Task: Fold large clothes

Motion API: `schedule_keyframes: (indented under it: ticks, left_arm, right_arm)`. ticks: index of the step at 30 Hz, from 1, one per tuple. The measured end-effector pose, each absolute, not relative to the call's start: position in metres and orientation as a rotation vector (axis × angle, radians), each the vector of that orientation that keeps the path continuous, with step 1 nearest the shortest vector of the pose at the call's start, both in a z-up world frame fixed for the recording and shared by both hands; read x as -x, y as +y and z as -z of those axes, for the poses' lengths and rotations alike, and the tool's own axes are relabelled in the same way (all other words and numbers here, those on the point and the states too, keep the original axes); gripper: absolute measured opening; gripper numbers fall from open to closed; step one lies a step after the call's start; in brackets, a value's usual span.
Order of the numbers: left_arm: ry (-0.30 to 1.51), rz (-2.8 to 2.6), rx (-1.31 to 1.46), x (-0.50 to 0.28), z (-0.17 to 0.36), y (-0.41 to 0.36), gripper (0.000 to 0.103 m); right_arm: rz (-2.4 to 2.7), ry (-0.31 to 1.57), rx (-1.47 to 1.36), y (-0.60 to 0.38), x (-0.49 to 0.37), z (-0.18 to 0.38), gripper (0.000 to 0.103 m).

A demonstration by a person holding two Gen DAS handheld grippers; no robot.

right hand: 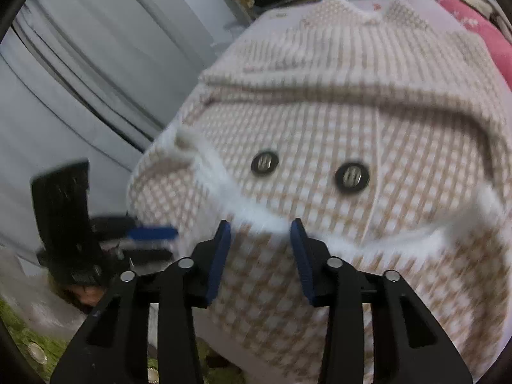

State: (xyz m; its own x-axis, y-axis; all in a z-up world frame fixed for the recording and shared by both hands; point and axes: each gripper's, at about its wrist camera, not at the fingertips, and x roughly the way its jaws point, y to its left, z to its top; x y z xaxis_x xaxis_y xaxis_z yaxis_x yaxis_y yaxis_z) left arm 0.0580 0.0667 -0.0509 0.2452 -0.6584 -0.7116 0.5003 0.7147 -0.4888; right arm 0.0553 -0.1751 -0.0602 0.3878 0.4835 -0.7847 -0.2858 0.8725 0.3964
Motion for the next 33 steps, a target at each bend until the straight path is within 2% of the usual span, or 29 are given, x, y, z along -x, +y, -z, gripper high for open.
schedule_keyframes:
  ticks: [4,7,9,11,20,21,22,23,24,25,26,28,33]
  left_arm:
    - [0.97,0.74,0.141,-0.076,0.029,0.075,0.033]
    - [0.893,0.686,0.112,-0.091,0.012,0.082,0.042]
    - [0.848,0.658,0.091,-0.099,0.003,0.085,0.045]
    - [0.826,0.632,0.057,-0.106,-0.001,0.085,0.053]
    - [0.95,0.552,-0.012,-0.143,0.033,0.079,0.057]
    - [0.954,0.545,-0.018,-0.145,0.035,0.078,0.057]
    - [0.958,0.537,-0.024,-0.147,0.037,0.077,0.055]
    - [0.96,0.528,-0.035,-0.148,0.038,0.076,0.047]
    - [0.96,0.526,-0.042,-0.149,0.038,0.075,0.043]
    - [0.961,0.521,-0.052,-0.15,0.039,0.075,0.032]
    - [0.963,0.516,-0.059,-0.15,0.04,0.075,0.02]
    - [0.959,0.515,-0.059,-0.151,0.039,0.077,0.013]
    - [0.873,0.464,-0.047,-0.15,0.021,0.088,0.01]
  right_arm:
    - [-0.473,1.043,-0.228,-0.185,-0.044,0.053,0.044]
    - [-0.394,0.976,-0.25,-0.211,-0.038,0.037,0.048]
    - [-0.311,0.932,-0.251,-0.232,-0.035,0.027,0.048]
    - [-0.232,0.902,-0.254,-0.252,-0.035,0.021,0.048]
    - [-0.124,0.946,-0.171,-0.283,-0.063,0.043,0.048]
    - [-0.115,0.96,-0.148,-0.281,-0.067,0.049,0.042]
    - [-0.114,0.969,-0.133,-0.278,-0.069,0.053,0.032]
    - [-0.11,0.982,-0.116,-0.277,-0.07,0.056,0.027]
    - [-0.1,0.989,-0.099,-0.277,-0.069,0.058,0.019]
    - [-0.098,0.988,-0.095,-0.277,-0.068,0.057,0.01]
    - [-0.104,0.983,-0.102,-0.277,-0.064,0.055,0.009]
    - [-0.09,0.948,-0.102,-0.278,-0.059,0.047,0.008]
    - [-0.039,0.83,-0.115,-0.291,-0.05,0.017,0.007]
